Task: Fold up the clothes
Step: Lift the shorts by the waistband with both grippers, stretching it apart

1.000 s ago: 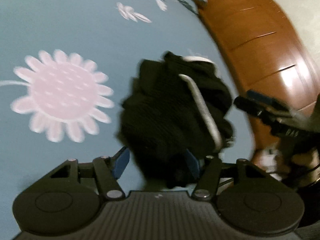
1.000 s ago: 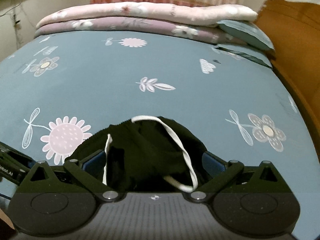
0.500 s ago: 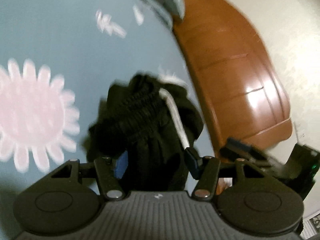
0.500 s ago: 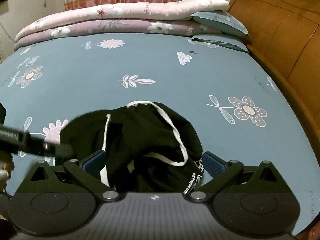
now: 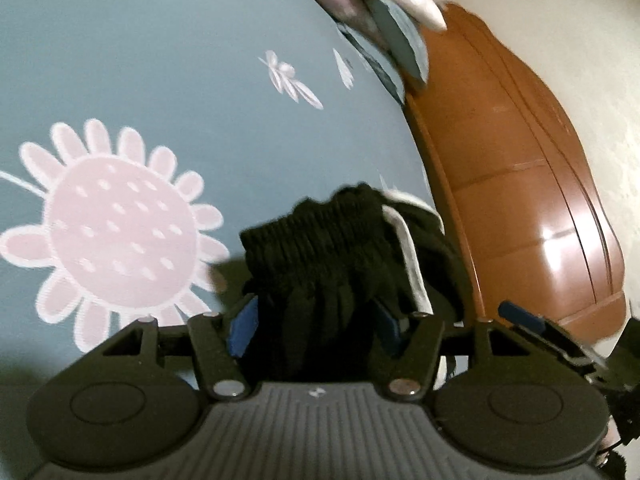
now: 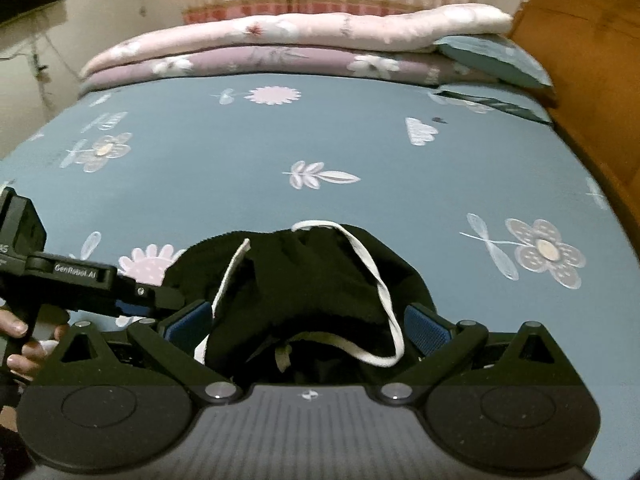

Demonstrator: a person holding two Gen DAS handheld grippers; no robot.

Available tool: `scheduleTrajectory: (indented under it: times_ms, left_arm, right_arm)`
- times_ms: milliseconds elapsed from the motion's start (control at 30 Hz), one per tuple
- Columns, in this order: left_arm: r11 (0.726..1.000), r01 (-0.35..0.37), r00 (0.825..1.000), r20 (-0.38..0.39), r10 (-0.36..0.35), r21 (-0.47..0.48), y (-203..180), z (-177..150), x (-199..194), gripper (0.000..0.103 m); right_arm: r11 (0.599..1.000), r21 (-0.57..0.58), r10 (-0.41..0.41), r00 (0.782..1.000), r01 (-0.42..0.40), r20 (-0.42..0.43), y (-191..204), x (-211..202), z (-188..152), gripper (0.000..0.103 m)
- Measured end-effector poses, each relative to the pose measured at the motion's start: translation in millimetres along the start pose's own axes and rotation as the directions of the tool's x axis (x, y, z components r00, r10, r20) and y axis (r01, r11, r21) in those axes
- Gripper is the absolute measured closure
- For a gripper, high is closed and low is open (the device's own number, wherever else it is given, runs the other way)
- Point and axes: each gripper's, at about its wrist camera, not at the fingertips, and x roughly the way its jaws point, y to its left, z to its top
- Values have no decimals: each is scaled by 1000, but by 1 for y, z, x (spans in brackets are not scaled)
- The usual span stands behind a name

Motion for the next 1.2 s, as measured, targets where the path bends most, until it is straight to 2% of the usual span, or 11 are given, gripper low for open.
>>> scheduleTrajectory:
  times_ms: [67, 167, 333, 533, 767, 867, 1033, 1133, 1200]
  left_arm:
    - [1000, -24, 999, 48, 24, -1, -4, 3, 3, 36]
    - [997, -67, 993, 98, 70, -31, -6, 7, 13, 35]
    - [987, -65, 989, 122, 83, -146, -4, -4, 17, 37]
    - [967, -150, 969, 165, 185, -205, -9, -18, 20, 35]
    - [966, -174, 952, 217, 214, -189, -24, -10, 30, 38]
    - [977, -176, 947, 250, 201, -121, -42, -15, 15, 39]
    - [996, -78, 956, 287, 65, 34, -54, -12, -9, 39]
    - [996, -59, 967, 252, 39, 71, -46, -3, -7, 39]
    - [996, -12, 977, 215, -8, 93, -40, 3, -5, 39]
  right_arm:
    - [999, -9, 43, 999, -43, 7, -11, 8, 3, 0]
    - [994, -11, 111, 994, -111, 15, -29, 19, 7, 0]
    - [972, -24, 235, 972, -235, 13, -56, 35, 7, 0]
    - [917, -59, 395, 919, -394, 5, -74, 47, 5, 0]
    - [860, -80, 502, 864, -503, -40, -70, 59, 10, 0]
    - [851, -118, 510, 859, -512, -51, -62, 58, 14, 0]
    - [861, -143, 489, 871, -489, -34, -51, 52, 23, 0]
    - [875, -145, 461, 886, -462, -39, -41, 52, 23, 0]
    - [888, -163, 428, 902, -431, -54, -29, 53, 23, 0]
